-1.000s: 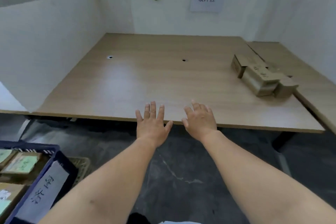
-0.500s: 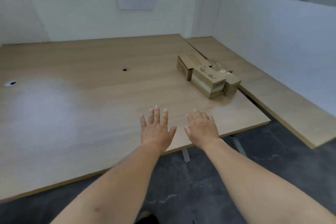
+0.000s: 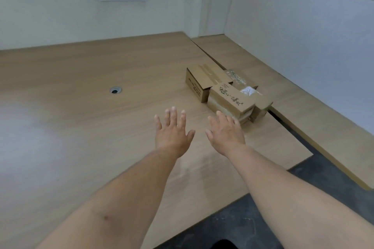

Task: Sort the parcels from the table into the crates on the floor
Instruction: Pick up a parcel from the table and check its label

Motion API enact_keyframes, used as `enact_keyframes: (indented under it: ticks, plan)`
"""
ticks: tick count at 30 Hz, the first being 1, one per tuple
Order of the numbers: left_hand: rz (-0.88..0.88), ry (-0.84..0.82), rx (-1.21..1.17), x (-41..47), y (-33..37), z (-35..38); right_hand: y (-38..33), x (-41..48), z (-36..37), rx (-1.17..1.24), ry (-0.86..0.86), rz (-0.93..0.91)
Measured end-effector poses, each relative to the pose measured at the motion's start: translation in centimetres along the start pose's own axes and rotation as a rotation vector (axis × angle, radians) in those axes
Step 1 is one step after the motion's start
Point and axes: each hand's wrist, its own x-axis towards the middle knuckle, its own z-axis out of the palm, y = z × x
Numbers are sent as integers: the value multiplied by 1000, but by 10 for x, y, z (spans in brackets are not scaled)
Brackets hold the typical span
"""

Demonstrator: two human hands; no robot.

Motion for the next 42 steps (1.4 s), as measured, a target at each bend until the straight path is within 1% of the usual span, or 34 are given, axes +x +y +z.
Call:
enact_keyframes:
  ticks: [5, 12, 16, 18, 21, 23, 26, 28, 31, 32, 38, 42]
  plan:
    - [12, -15, -11, 36, 33, 6, 46, 31, 8, 16, -25, 26]
    - [-80, -53, -49, 85, 78, 3, 106, 87, 14, 78, -22, 14]
    - [-128, -94, -168, 114, 111, 2, 138, 116, 17, 130, -12, 24]
    - [-164, -133, -256, 124, 126, 4, 150, 127, 19, 159, -34, 36]
    - [-227, -181, -406, 136, 144, 9, 161, 142, 20, 218, -120, 39]
    - [-289, -197, -588, 142, 152, 11, 163, 151, 19, 287, -202, 28]
    - [-414, -164, -906, 148, 156, 15, 162, 162, 17, 475, -343, 43]
    - [-495, -156, -1028, 148, 156, 14, 160, 165, 18, 625, -468, 62]
    - [-561, -166, -1119, 145, 154, 11, 155, 164, 24, 887, -584, 117]
    - [-585, -164, -1137, 144, 153, 10, 153, 164, 25, 933, -608, 114]
    - [-783, -104, -1269, 130, 135, 1, 134, 167, 23, 985, -707, 29]
    - [-888, -9, -1347, 114, 114, -9, 109, 171, 20, 1031, -722, -63]
